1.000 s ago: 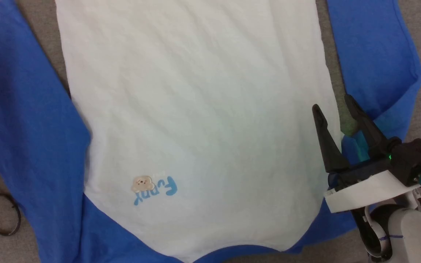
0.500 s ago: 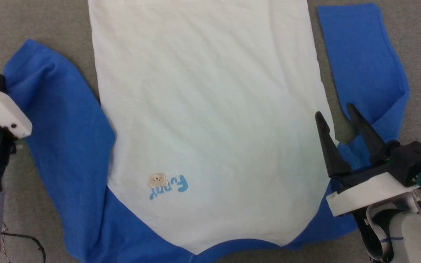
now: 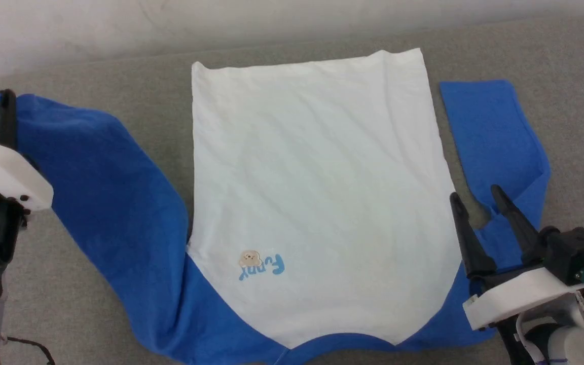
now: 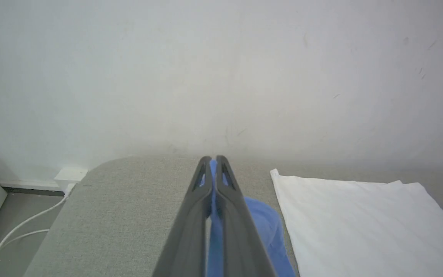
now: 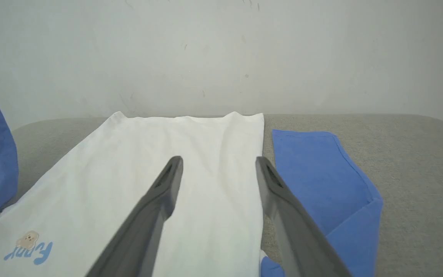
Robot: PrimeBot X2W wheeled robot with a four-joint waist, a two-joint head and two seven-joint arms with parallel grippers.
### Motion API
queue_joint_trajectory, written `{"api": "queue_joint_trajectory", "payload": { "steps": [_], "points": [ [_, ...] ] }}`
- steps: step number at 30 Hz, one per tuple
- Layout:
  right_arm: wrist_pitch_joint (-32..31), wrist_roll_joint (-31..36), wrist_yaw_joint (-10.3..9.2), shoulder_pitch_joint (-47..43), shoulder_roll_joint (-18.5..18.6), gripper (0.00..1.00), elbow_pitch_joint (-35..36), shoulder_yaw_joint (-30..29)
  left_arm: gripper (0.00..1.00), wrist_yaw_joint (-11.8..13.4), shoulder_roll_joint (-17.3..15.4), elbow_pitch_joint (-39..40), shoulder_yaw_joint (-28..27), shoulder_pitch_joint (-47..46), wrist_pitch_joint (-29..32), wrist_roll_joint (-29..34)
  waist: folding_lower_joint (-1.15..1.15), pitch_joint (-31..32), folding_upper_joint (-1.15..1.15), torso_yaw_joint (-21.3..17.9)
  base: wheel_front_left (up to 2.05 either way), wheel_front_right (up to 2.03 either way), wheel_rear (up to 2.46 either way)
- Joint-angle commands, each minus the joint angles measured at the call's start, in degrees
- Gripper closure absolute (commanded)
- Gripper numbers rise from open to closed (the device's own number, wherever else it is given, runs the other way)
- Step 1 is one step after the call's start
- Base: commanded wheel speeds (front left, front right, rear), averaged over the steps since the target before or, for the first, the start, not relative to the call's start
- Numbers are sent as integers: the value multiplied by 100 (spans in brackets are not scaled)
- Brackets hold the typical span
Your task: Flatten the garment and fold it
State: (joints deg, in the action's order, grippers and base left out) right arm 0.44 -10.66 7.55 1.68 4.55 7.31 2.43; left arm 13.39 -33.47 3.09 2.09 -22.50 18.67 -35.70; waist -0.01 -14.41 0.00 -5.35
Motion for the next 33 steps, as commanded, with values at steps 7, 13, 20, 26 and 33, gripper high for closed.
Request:
{"api": "queue_joint_trajectory", "payload": {
  "steps": [7,13,20,26,33],
  "points": [
    [-86,-28,-6,-238,-60,0,124,-122,100,11,107,1290,341,109,143,55,1,672,0,286,0,0,0],
    [-127,-18,-6,-367,-84,0,205,-198,100,-134,537,1938,1197,-73,261,187,1,711,0,276,0,0,0],
    [-182,3,-6,-411,-101,0,311,-289,100,-587,1420,1592,2579,-477,344,240,1,619,0,225,0,0,0],
    [-247,21,-6,-421,-121,0,419,-514,100,-1040,2320,603,3591,-741,209,202,1,496,0,47,0,0,0],
    [-312,116,-6,-419,-130,0,536,-699,100,-1312,2837,-528,4180,-830,-69,205,1,341,0,-291,0,0,0]
  ]
}}
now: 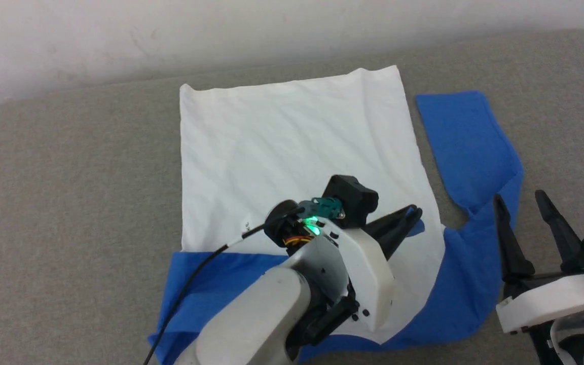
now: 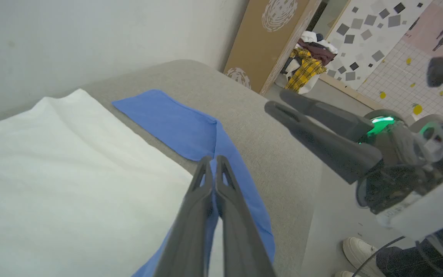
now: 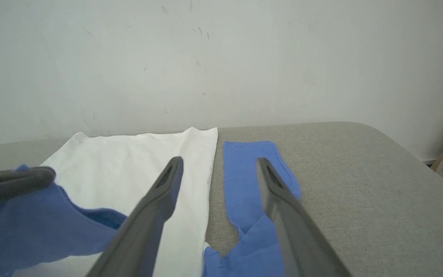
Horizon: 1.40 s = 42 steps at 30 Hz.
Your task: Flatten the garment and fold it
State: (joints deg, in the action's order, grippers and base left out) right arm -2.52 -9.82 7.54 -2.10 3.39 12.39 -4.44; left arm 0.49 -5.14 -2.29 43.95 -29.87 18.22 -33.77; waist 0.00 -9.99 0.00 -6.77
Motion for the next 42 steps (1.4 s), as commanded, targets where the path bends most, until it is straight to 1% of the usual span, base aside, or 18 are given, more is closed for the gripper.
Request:
{"api": "queue_joint_trajectory", "payload": {
  "steps": [1,6,7,12,16,17,19,20,24,26,28,30,33,35,38,40,42],
  "points": [
    [-24,40,-5,-41,-15,0,34,-17,100,-50,52,-175,57,-93,-85,-15,0,-126,0,-210,0,0,0],
    [-35,3,-5,-26,-27,0,-5,46,100,-115,186,-1093,380,-95,-362,-122,0,-263,0,-468,0,0,0],
    [-23,-23,-5,-11,-31,0,-57,101,100,-173,206,-1428,551,-81,-399,-190,0,-313,0,-540,0,0,0],
    [21,-57,-5,43,-39,0,-160,188,100,-359,222,-2244,1087,-48,-205,-343,0,-380,0,-630,0,0,0],
    [26,-60,-5,86,-42,0,-207,191,100,-448,224,-2606,1365,-53,-68,-514,0,-392,0,-608,0,0,0],
    [23,-56,-5,102,-42,0,-221,199,89,-470,224,-2699,1432,-57,-10,-602,0,-388,0,-590,0,0,0],
    [12,-62,-5,133,-43,0,-250,216,35,-506,224,-2782,1513,-106,-38,-755,0,-373,0,-540,0,0,0],
    [9,-70,-5,146,-43,0,-261,219,0,-523,224,-2791,1520,-133,-79,-857,0,-363,0,-501,0,0,0],
    [-10,-74,-5,165,-43,0,-301,222,0,-492,225,-2653,1316,-306,-506,-1226,0,-286,0,-352,0,0,0],
    [-19,-67,-5,161,-35,0,-304,203,0,-404,225,-2515,1059,-380,-904,-1386,0,-240,0,-271,0,0,0],
    [-31,-60,-5,162,-19,0,-296,188,0,-284,220,-2421,774,-469,-1383,-1386,0,-206,0,-196,0,0,0],
    [-48,-58,-5,180,5,0,-289,180,0,-141,122,-2343,441,-511,-1919,-1354,0,-180,0,-131,0,0,0],
    [-78,-60,-5,233,39,0,-285,157,0,142,-201,-2240,13,-480,-2602,-1227,0,-163,0,-45,0,0,0],
    [-107,-73,-5,292,72,0,-302,118,0,352,-521,-2166,-195,-413,-2956,-1050,0,-165,0,3,0,0,0],
    [-145,-115,-5,450,149,0,-357,30,0,653,-1014,-2008,-560,-187,-3218,-834,0,-224,0,51,0,0,0],
    [-190,-144,-5,622,202,0,-458,-77,0,822,-1335,-1857,-811,25,-3287,-673,0,-293,0,68,0,0,0],
    [-289,-139,-5,843,285,0,-630,-206,0,964,-1582,-1621,-1150,270,-3313,-555,0,-385,0,93,0,0,0]
  ]
}}
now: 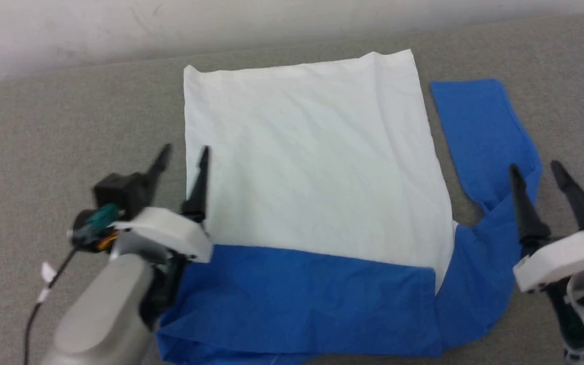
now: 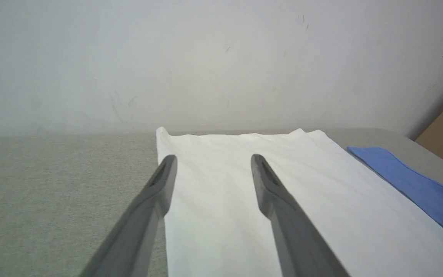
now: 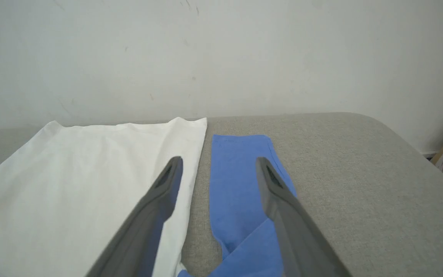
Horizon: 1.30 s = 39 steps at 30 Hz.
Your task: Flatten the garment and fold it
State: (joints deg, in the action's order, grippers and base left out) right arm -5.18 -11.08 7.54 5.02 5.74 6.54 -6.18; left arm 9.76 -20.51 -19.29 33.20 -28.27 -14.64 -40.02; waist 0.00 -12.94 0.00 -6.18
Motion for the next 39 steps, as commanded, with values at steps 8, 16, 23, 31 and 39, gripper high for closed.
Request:
{"api": "queue_joint_trajectory", "payload": {
  "steps": [8,16,23,31,39],
  "points": [
    [-692,-226,-5,1478,342,0,-1198,-654,0,177,-258,1340,-1656,1144,-34,745,0,-703,0,269,0,0,0],
    [-1367,-273,-5,3122,976,0,-2487,-933,0,-140,27,1981,-2419,1260,-35,1240,0,-1571,0,583,0,0,0],
    [-1954,-210,-5,4187,1366,0,-3314,-994,0,-311,351,2175,-2716,1035,-35,1477,0,-2148,0,825,0,0,0],
    [-2609,151,-5,4657,1446,0,-3784,-1190,0,-469,626,2185,-2880,951,-36,1707,0,-2350,0,951,0,0,0],
    [-3207,502,-5,4699,1322,100,-3782,-1395,0,-609,784,2102,-3018,1036,-36,1854,0,-2232,0,919,0,0,0]
  ]
}}
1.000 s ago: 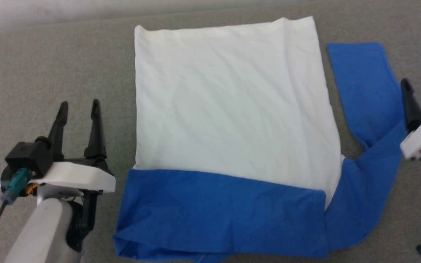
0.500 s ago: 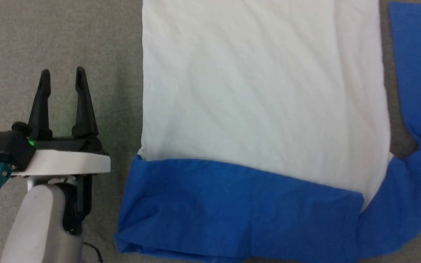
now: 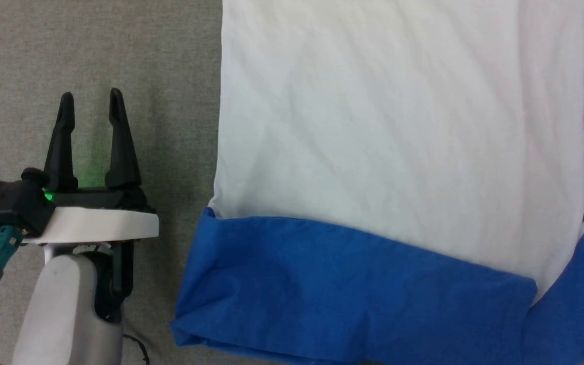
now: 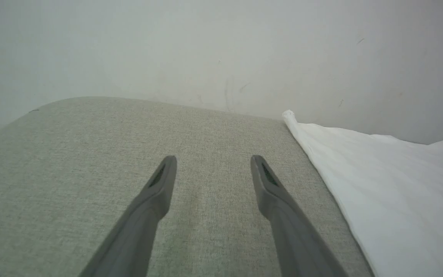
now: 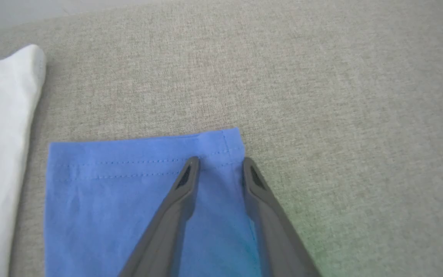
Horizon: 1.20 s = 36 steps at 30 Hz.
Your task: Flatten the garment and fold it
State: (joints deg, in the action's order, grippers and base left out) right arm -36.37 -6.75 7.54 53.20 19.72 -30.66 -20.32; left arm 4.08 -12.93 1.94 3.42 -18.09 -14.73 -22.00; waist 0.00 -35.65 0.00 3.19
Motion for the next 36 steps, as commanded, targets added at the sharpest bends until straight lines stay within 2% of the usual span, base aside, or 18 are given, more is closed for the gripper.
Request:
{"api": "queue_joint_trajectory", "payload": {
  "steps": [1,5,11,15,18,25,30,36],
  "points": [
    [-88,96,-5,-148,-75,100,-14,33,0,-52,35,-27,-51,22,-27,73,0,65,0,-25,0,0,0],
    [227,135,-5,-337,-71,100,216,9,0,-88,75,-89,-97,76,-27,136,0,278,0,-75,0,0,0],
    [1062,-2,-5,-879,25,100,563,92,0,-154,130,-289,-155,316,-27,200,0,916,0,-219,0,0,0],
    [1303,-57,-5,-1239,93,100,850,155,0,-202,156,-442,-168,488,-27,202,0,1350,0,-297,0,0,0],
    [1332,-93,-5,-1650,119,100,1379,200,0,-208,180,-569,-155,703,-27,221,0,1794,0,-368,0,0,0],
    [524,-296,-5,-2801,-114,100,3446,349,0,-155,211,-703,-86,1135,15,232,0,2540,0,-465,0,0,0],
    [-153,-358,-5,-3466,-293,100,4863,709,0,-145,210,-703,-33,1294,98,205,0,2815,0,-466,0,0,0],
    [-565,-378,-5,-3899,-497,100,5910,1491,0,-132,200,-665,10,1410,169,175,0,2966,0,-414,0,0,0]
  ]
}}
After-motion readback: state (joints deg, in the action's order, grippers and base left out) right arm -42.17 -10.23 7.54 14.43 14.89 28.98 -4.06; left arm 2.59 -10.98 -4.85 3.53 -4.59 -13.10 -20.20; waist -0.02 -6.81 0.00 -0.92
